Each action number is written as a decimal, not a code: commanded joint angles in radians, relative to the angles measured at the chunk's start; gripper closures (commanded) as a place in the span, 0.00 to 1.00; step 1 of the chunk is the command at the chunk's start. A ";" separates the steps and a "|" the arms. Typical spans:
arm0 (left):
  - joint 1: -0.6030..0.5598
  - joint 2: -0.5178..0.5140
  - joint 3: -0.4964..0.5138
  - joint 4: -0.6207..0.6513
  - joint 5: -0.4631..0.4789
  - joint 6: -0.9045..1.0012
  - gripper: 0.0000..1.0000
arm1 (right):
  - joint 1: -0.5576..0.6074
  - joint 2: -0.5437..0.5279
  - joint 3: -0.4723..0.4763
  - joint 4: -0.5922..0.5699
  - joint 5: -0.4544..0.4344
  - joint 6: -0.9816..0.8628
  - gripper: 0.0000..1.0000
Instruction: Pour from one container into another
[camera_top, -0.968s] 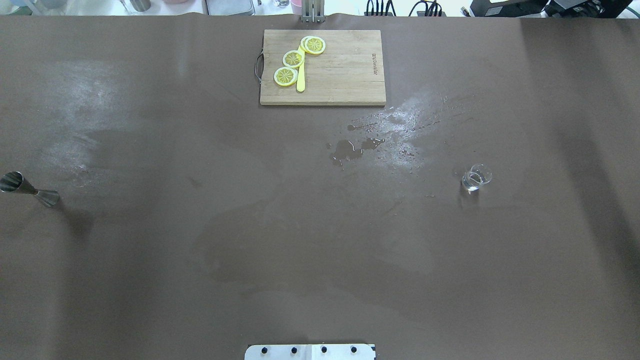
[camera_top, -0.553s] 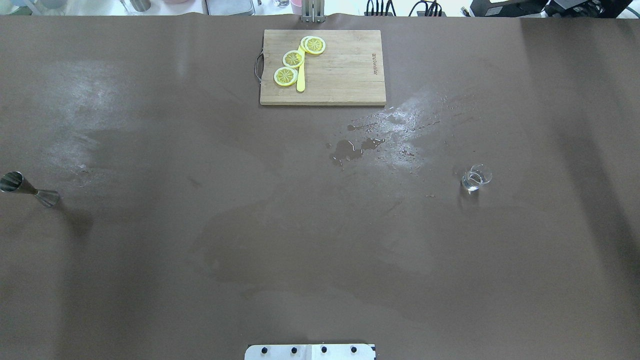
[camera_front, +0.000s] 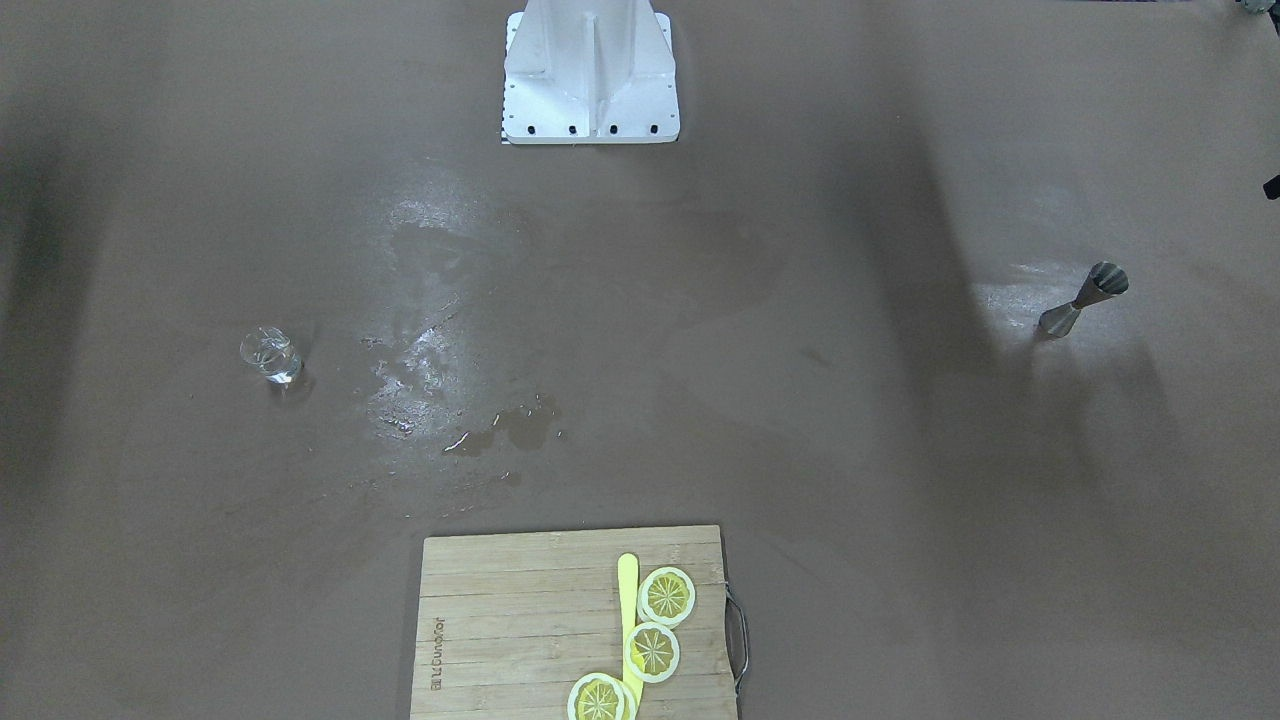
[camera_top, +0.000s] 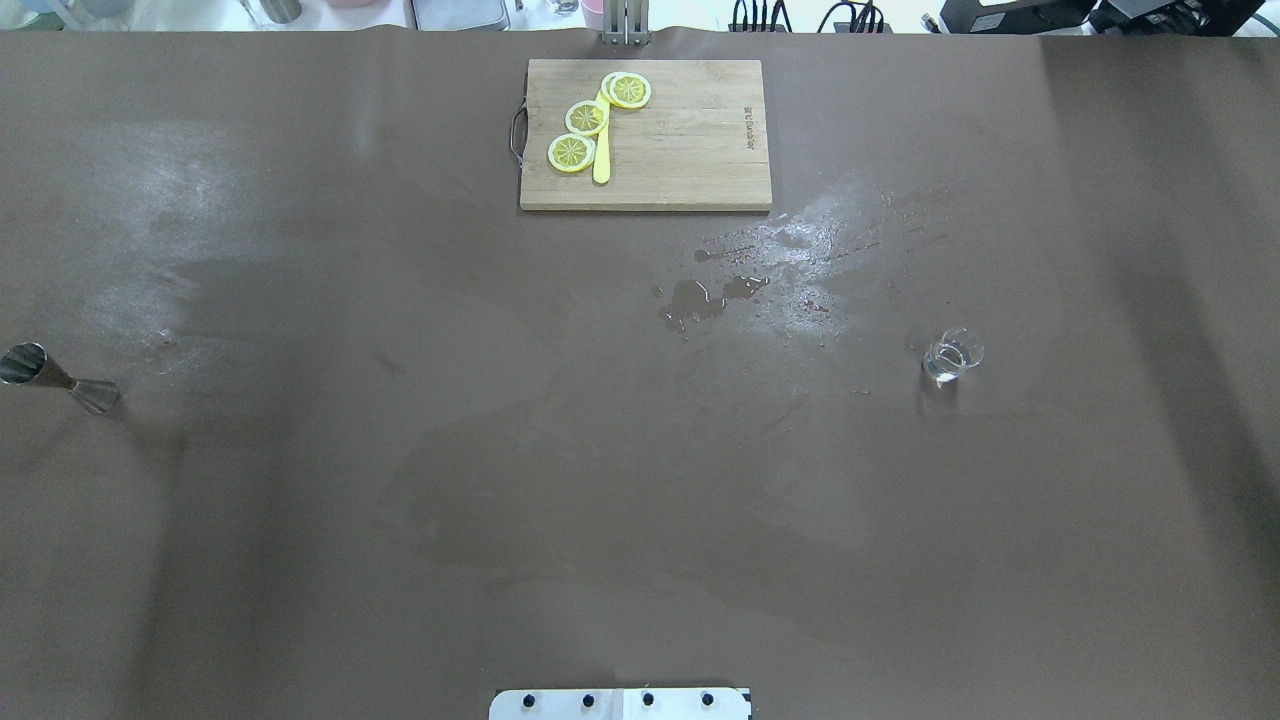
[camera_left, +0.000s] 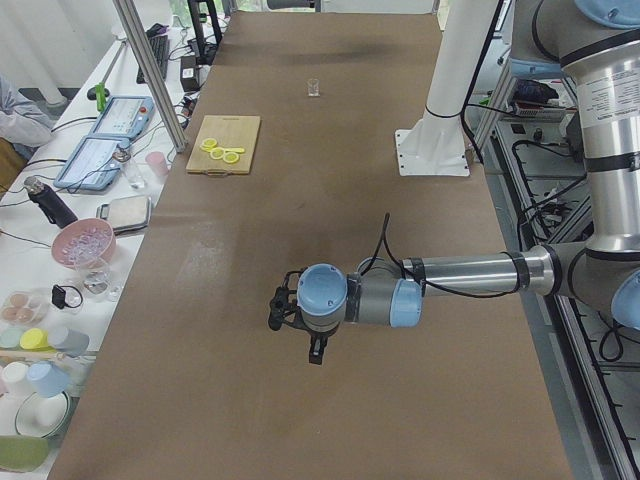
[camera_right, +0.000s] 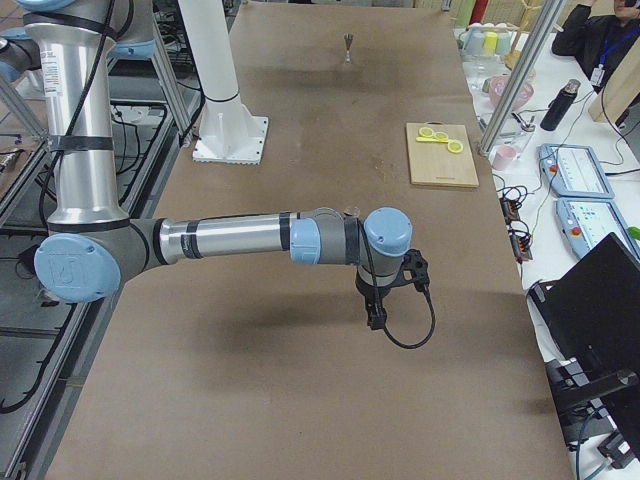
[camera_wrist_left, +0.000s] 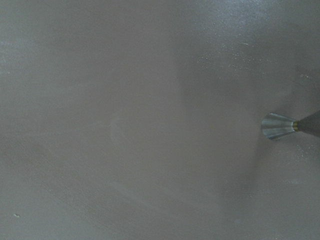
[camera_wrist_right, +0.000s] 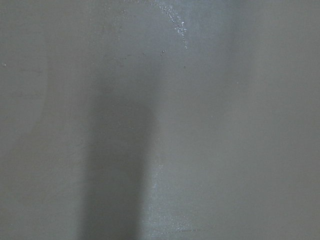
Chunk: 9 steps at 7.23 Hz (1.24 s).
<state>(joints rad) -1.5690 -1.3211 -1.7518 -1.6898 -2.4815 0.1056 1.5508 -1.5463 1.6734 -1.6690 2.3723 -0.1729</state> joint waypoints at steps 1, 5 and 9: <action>0.001 0.006 -0.034 0.024 0.035 0.000 0.01 | 0.000 0.002 -0.001 0.000 0.004 0.000 0.00; 0.001 0.005 -0.034 0.024 0.035 0.000 0.01 | 0.000 0.002 -0.003 0.000 0.005 0.001 0.00; 0.001 0.008 -0.034 0.024 0.036 0.000 0.01 | 0.000 0.003 -0.001 0.000 0.005 0.001 0.00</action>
<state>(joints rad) -1.5677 -1.3143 -1.7847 -1.6659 -2.4463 0.1058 1.5508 -1.5443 1.6719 -1.6690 2.3777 -0.1718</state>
